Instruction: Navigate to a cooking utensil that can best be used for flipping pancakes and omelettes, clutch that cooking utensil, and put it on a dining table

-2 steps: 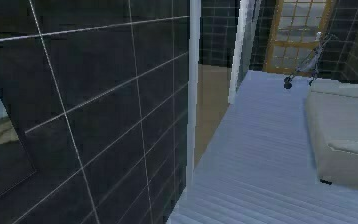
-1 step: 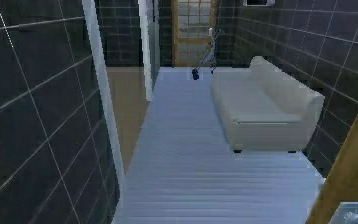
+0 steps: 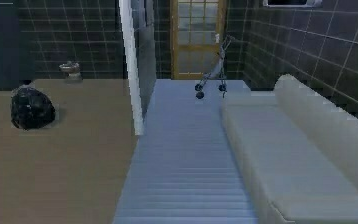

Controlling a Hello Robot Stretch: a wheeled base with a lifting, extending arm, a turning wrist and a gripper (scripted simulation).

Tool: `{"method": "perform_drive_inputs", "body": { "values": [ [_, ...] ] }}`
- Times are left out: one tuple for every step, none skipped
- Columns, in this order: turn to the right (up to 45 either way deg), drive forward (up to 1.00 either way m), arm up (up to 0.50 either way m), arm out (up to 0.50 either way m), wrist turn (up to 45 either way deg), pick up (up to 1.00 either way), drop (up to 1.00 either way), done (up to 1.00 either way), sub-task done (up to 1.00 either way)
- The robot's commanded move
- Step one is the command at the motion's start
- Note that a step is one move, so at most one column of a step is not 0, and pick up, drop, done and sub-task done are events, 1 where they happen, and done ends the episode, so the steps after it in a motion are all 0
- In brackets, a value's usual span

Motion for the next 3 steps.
{"method": "perform_drive_inputs", "body": {
  "values": [
    [0.0,0.5,0.0,0.0,0.0,0.0,0.0,0.0,0.0],
    [-45.0,0.0,0.0,0.0,0.0,0.0,0.0,0.0,0.0],
    [-12.0,0.0,0.0,0.0,0.0,0.0,0.0,0.0,0.0]
  ]
}}
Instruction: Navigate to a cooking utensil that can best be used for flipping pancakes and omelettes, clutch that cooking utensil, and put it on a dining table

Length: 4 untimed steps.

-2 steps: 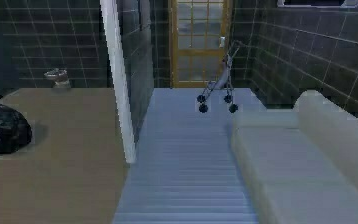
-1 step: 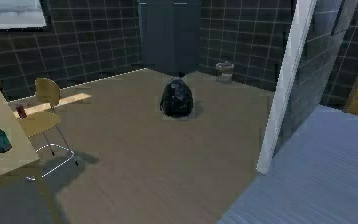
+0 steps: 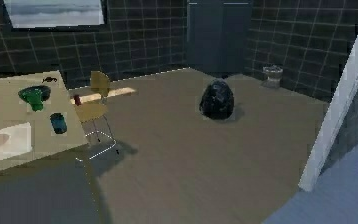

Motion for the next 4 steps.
{"method": "perform_drive_inputs", "body": {
  "values": [
    [0.0,0.3,0.0,0.0,0.0,0.0,0.0,0.0,0.0],
    [-6.0,0.0,0.0,0.0,0.0,0.0,0.0,0.0,0.0],
    [0.0,0.75,0.0,0.0,0.0,0.0,0.0,0.0,0.0],
    [0.0,0.95,0.0,0.0,0.0,0.0,0.0,0.0,0.0]
  ]
}}
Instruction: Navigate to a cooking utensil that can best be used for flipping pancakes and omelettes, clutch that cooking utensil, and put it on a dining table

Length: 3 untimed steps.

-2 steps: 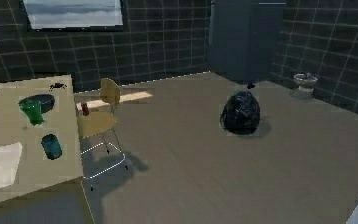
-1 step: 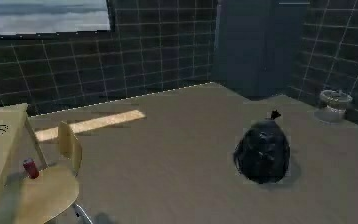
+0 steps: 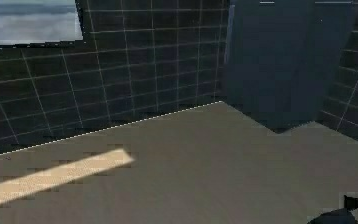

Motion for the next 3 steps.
{"method": "perform_drive_inputs", "body": {
  "values": [
    [-27.0,0.0,0.0,0.0,0.0,0.0,0.0,0.0,0.0],
    [0.0,0.45,0.0,0.0,0.0,0.0,0.0,0.0,0.0],
    [-30.0,0.0,0.0,0.0,0.0,0.0,0.0,0.0,0.0]
  ]
}}
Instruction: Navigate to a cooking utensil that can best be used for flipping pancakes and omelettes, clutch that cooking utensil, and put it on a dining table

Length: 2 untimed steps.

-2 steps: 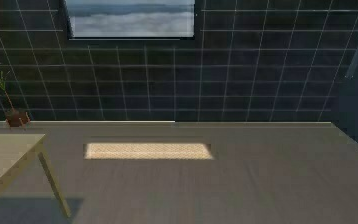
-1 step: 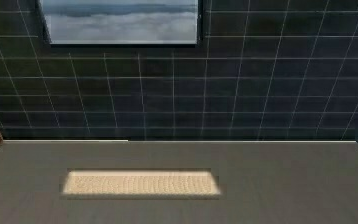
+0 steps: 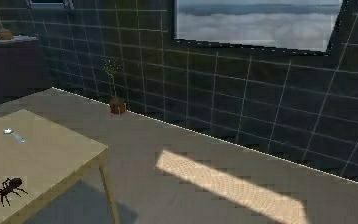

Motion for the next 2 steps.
{"method": "perform_drive_inputs", "body": {
  "values": [
    [0.0,1.0,0.0,0.0,0.0,0.0,0.0,0.0,0.0],
    [-3.0,0.0,0.0,0.0,0.0,0.0,0.0,0.0,0.0]
  ]
}}
